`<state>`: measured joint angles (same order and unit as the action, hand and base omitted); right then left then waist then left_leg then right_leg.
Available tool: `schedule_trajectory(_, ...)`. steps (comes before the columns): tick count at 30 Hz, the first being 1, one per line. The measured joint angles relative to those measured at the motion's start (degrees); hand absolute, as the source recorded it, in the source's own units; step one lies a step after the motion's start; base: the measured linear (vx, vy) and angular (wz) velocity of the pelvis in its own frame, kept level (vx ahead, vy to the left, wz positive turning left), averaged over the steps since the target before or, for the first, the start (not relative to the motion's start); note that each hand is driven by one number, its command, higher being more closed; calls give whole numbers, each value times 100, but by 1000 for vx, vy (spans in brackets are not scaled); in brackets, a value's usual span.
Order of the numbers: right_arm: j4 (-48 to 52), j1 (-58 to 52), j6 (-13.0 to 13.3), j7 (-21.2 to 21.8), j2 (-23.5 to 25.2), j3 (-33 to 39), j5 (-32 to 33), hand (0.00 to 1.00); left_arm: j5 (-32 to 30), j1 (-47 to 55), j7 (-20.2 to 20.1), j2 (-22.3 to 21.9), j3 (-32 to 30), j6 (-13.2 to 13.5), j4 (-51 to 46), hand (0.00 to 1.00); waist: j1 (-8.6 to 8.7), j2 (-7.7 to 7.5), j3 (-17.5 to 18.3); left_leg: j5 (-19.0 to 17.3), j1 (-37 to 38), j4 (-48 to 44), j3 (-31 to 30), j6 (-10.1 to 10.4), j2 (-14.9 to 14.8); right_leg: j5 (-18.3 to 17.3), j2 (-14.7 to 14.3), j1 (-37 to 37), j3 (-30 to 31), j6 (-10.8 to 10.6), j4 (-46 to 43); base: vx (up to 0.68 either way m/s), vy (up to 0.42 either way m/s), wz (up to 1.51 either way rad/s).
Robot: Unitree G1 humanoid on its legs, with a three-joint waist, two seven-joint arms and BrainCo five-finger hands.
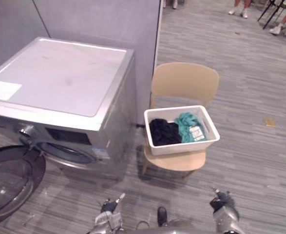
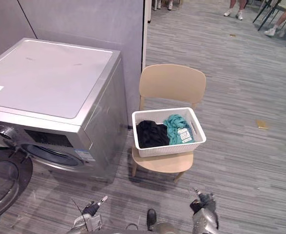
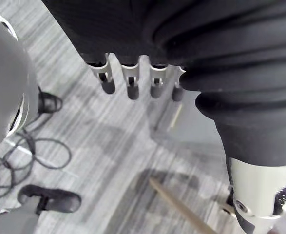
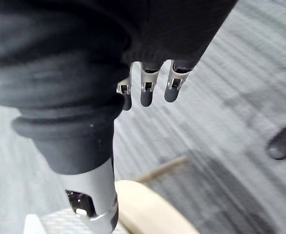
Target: Pick up the laundry basket with both hands and put the clothes into the washing machine.
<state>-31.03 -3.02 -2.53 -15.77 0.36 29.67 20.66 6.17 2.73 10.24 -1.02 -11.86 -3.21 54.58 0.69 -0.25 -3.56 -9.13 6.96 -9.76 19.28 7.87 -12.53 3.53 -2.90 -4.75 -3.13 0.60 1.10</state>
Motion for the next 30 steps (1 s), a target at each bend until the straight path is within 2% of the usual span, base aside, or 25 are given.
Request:
schedule_trajectory(2, 738, 6, 7, -48, -214, 35, -87, 0, -9, 12, 14, 124, 44, -9, -10, 0, 15, 33, 43, 78, 13, 122, -51, 89, 22, 289, -8, 201, -9, 36, 441, 24, 15, 7)
schedule_trajectory(6, 1859, 63, 45, -25, -533, 31, -650, 0, -43, 24, 12, 198, 185, -6, -81, 0, 23, 103, 73, 194, 30, 339, -216, 126, 79, 319, 13, 185, -88, 38, 456, -11, 22, 10)
schedule_trajectory(10, 1928, 518, 149, 11, -1182, -60, -1209, 0, -196, 9, -19, 247, 527, 15, -244, 0, 20, 89, 57, 200, -224, 457, -325, 116, 151, 413, 88, -88, -187, -15, 484, -81, 57, 15)
schedule_trajectory(12, 1655, 1131, 168, 133, -2035, -420, -1405, 0, -236, -45, -21, 289, 783, 28, -285, 0, 40, 125, -126, 224, -553, 522, -430, 79, 283, 549, 223, -432, -239, -83, 485, -147, 84, 11)
schedule_trajectory(13, 1498, 1334, 167, 172, -2309, -581, -1452, 0, -235, -63, -24, 303, 826, 36, -287, 0, 46, 125, -191, 229, -651, 522, -487, 72, 321, 598, 266, -519, -261, -79, 484, -167, 85, 18)
schedule_trajectory(15, 637, 2431, 157, 290, -3324, -1473, -1674, 0, -234, -59, -27, 376, 1015, 97, -342, 0, 35, 186, -532, 201, -915, 530, -584, 19, 385, 704, 372, -777, -302, -145, 484, -197, 79, 14)
schedule_trajectory(17, 79, 3267, 149, 423, -3879, -2249, -1841, 0, -227, -46, -26, 418, 1146, 129, -388, 0, -22, 260, -724, 142, -1128, 519, -674, -81, 454, 721, 422, -976, -399, -150, 484, -168, 52, 8)
schedule_trajectory(18, -230, 3823, 149, 492, -4127, -2734, -1916, 0, -217, -22, -26, 446, 1206, 137, -495, 0, -128, 286, -896, 159, -1239, 470, -688, -107, 454, 722, 497, -1057, -571, -152, 474, -152, 41, 5)
schedule_trajectory(21, -1002, 5111, 162, 638, -4654, -3945, -2120, 0, -105, 8, -21, 471, 1371, 173, -756, 0, -249, 458, -1238, 156, -1629, 233, -856, -109, 495, 909, 619, -1261, -800, -174, 459, -101, 22, 24)
schedule_trajectory(23, -1387, 5771, 158, 749, -4815, -4411, -2258, 0, 53, 17, -22, 458, 1423, 244, -932, 0, -385, 538, -1399, 156, -1876, 129, -906, -110, 510, 985, 634, -1443, -816, -123, 457, -44, 21, 11)
schedule_trajectory(26, -1719, 6436, 128, 844, -4908, -4723, -2445, 0, 335, 9, -18, 448, 1518, 345, -1292, 0, -482, 654, -1745, 175, -2098, 78, -1013, -131, 539, 1081, 646, -1641, -937, -35, 364, -1, 48, 10)
schedule_trajectory(30, -1762, 6686, 84, 858, -4913, -5152, -2685, 0, 467, -13, -2, 421, 1628, 441, -1534, 0, -502, 687, -1982, 215, -2274, 79, -1087, -169, 571, 1080, 717, -1874, -1007, -32, 170, 28, 73, 7)
